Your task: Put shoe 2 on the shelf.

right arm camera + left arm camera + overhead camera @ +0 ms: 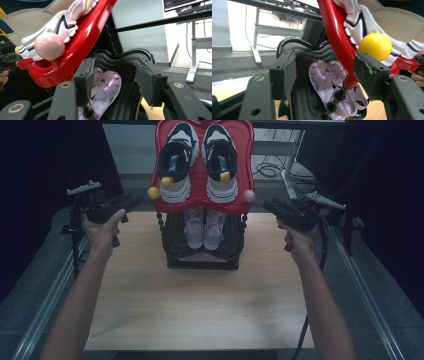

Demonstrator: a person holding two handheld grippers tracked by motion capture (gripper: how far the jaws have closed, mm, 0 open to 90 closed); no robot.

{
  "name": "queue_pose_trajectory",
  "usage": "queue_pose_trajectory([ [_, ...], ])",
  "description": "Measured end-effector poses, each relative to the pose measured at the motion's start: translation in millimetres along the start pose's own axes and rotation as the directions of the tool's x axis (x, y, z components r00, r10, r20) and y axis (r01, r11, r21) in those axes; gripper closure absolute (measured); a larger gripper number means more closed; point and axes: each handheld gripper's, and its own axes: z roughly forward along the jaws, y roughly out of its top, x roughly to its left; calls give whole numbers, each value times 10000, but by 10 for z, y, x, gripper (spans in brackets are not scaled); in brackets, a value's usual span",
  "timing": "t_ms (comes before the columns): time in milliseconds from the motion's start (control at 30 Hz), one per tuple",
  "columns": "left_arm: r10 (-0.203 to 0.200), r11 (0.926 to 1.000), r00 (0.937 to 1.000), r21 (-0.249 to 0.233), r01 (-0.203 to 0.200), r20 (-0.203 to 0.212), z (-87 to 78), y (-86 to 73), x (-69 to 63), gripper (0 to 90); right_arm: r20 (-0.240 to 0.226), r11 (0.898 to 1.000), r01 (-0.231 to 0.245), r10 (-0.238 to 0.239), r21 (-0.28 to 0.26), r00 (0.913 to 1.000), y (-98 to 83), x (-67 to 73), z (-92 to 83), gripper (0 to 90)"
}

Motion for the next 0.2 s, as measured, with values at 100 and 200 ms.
queue_pose_trajectory([
  [100, -21, 10000, 10000, 20, 21, 32, -19, -13, 8, 351, -7, 10000, -58, 58, 52, 10000, -23, -1, 5, 480],
  [200, -24, 10000, 10000, 18, 24, 20, -26, -21, 16, 344, 0, 9998, -57, 57, 166, 10000, -32, -22, 22, 466],
])
